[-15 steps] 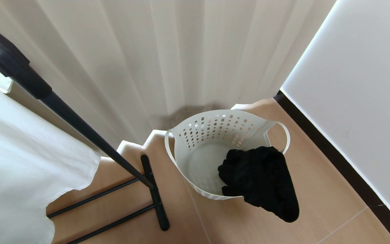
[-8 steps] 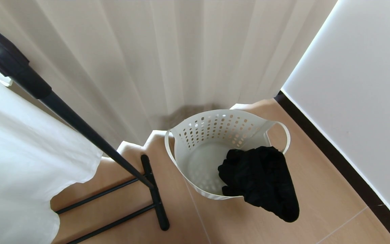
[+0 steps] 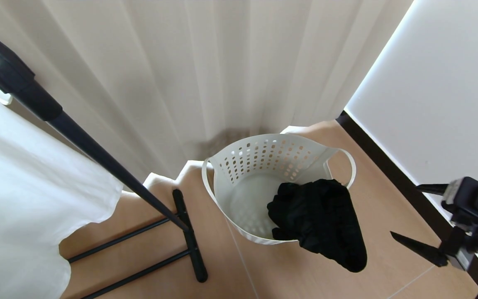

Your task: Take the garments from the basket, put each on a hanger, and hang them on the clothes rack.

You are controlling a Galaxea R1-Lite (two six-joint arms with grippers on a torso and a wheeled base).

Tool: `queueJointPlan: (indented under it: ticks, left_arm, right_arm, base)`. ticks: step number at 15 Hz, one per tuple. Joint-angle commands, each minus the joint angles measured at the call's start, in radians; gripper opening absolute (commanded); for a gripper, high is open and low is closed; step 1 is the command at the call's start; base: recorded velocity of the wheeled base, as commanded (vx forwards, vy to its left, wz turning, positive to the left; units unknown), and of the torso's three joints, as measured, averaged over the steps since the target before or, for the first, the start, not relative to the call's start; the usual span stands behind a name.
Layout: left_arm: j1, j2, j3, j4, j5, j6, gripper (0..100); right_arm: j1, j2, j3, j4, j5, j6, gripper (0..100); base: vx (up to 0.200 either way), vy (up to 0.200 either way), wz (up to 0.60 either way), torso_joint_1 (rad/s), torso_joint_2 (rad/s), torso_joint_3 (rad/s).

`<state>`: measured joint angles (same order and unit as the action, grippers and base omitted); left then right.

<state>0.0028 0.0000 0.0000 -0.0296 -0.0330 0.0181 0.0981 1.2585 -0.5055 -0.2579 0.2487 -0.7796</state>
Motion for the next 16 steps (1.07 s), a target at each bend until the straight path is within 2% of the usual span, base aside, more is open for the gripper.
queueJointPlan:
  ticks: [1, 3, 5, 6, 7, 9, 16]
  left_arm:
    - [0.000, 0.000, 0.000, 0.000, -0.001, 0.000, 100]
    - [0.000, 0.000, 0.000, 0.000, -0.001, 0.000, 100]
    - [0.000, 0.000, 0.000, 0.000, -0.001, 0.000, 100]
    - [0.000, 0.000, 0.000, 0.000, -0.001, 0.000, 100]
    - [0.000, 0.000, 0.000, -0.001, -0.001, 0.000, 100]
    - [0.000, 0.000, 0.000, -0.001, -0.001, 0.000, 100]
    - [0.000, 0.000, 0.000, 0.000, -0.001, 0.000, 100]
  right_arm:
    - [0.014, 0.266, -0.171, -0.001, -0.025, -0.155, 100]
    - [0.061, 0.398, -0.269, -0.001, -0.091, -0.221, 100]
    - [0.104, 0.499, -0.355, -0.001, -0.135, -0.222, 100]
    - [0.104, 0.499, -0.355, -0.001, -0.135, -0.222, 100]
    - [0.137, 0.604, -0.459, -0.001, -0.194, -0.222, 100]
    - [0.153, 0.670, -0.527, -0.001, -0.218, -0.222, 100]
    - [0.158, 0.794, -0.657, -0.003, -0.270, -0.221, 100]
  base:
    - [0.000, 0.000, 0.00, 0.000, 0.00, 0.000]
    - [0.000, 0.000, 0.00, 0.000, 0.00, 0.000]
    - [0.000, 0.000, 0.00, 0.000, 0.00, 0.000]
    - [0.000, 0.000, 0.00, 0.000, 0.00, 0.000]
    - [0.000, 0.000, 0.00, 0.000, 0.00, 0.000]
    - [0.000, 0.000, 0.00, 0.000, 0.00, 0.000]
    - [0.000, 0.000, 0.00, 0.000, 0.00, 0.000]
